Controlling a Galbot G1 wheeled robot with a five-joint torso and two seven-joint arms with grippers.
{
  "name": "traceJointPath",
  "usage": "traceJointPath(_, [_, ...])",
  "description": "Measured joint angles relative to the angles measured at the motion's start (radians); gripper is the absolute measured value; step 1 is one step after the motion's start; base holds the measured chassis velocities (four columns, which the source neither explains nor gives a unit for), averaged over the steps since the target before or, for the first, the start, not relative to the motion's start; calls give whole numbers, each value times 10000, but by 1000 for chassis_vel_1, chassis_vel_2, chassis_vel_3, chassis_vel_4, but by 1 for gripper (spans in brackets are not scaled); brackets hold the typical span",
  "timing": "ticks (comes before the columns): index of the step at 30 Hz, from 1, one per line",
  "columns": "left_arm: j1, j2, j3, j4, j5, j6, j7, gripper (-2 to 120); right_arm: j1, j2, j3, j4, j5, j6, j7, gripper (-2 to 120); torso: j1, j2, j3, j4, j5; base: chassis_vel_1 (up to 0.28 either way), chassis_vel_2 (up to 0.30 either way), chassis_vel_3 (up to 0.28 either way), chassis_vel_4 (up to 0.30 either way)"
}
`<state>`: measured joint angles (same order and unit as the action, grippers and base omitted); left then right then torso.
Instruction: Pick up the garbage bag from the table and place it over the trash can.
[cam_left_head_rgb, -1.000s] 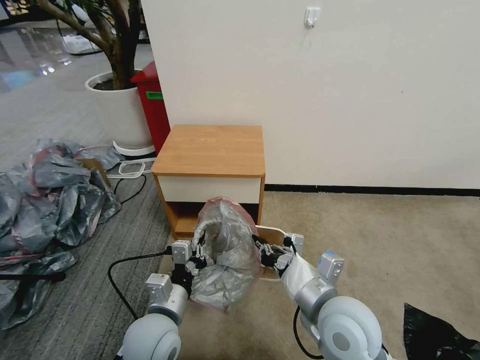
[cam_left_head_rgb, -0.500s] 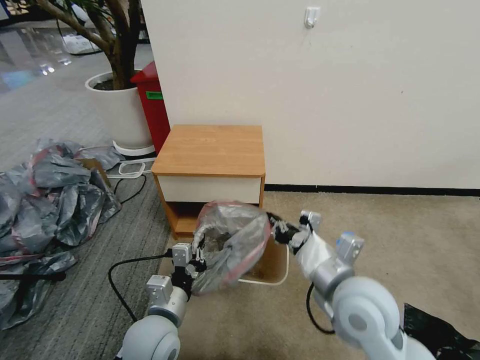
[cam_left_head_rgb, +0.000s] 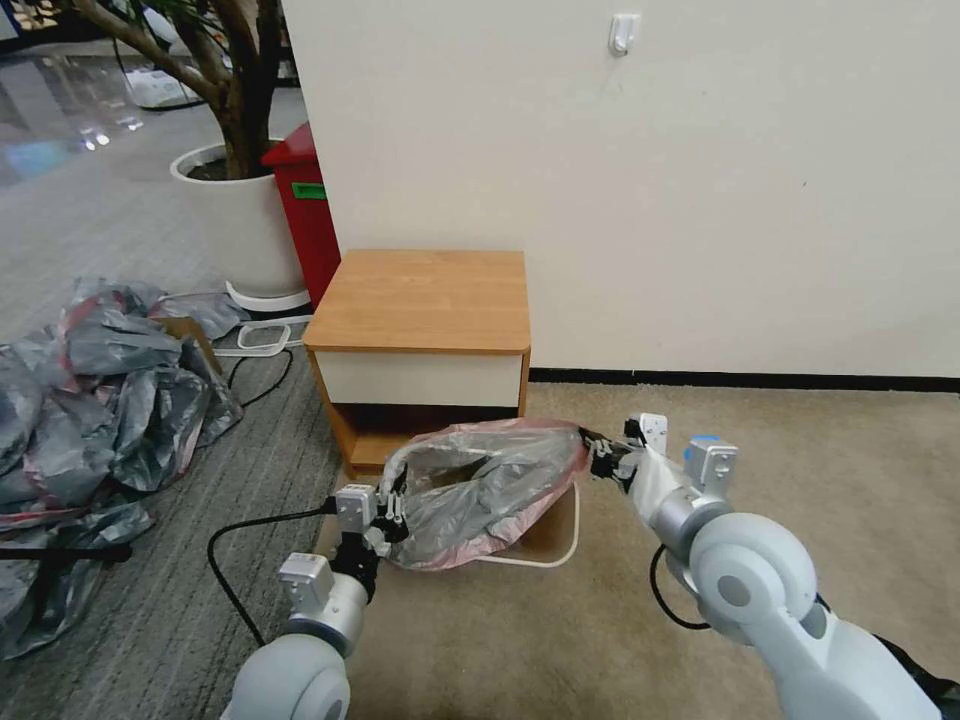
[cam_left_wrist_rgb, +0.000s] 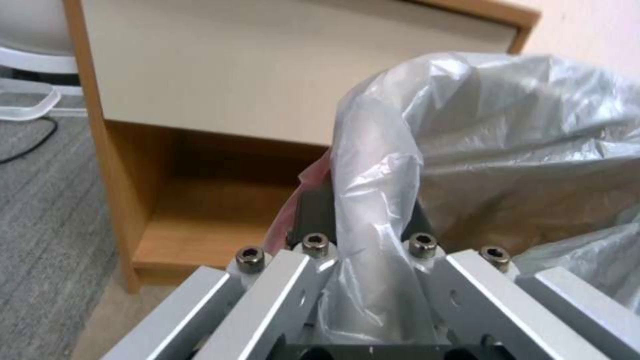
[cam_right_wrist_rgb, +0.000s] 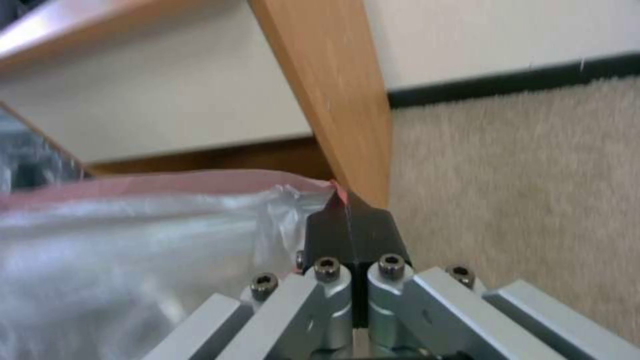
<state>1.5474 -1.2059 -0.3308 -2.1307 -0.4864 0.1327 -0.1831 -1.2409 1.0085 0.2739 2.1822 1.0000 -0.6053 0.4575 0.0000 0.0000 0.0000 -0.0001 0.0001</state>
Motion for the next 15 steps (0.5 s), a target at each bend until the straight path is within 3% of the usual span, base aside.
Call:
traceJointPath(8, [-160,-5,-504,56,-1310,99,36,6,-473,-11,207,421,988,-131,-48,0,0,0,0,1,-1,0,0,0,0])
traceJointPath(14, [-214,-6,-547,117,-1551,215,37,6,-551,178,205,595,1129,138,36,0,-1,0,0,2,-1,0,0,0,0])
traceJointPath(15, [-247,-7,-547,177,-1593,240,36,6,-582,242,250,709,1137,224,184,5,0,0,0,2,-1,0,0,0,0])
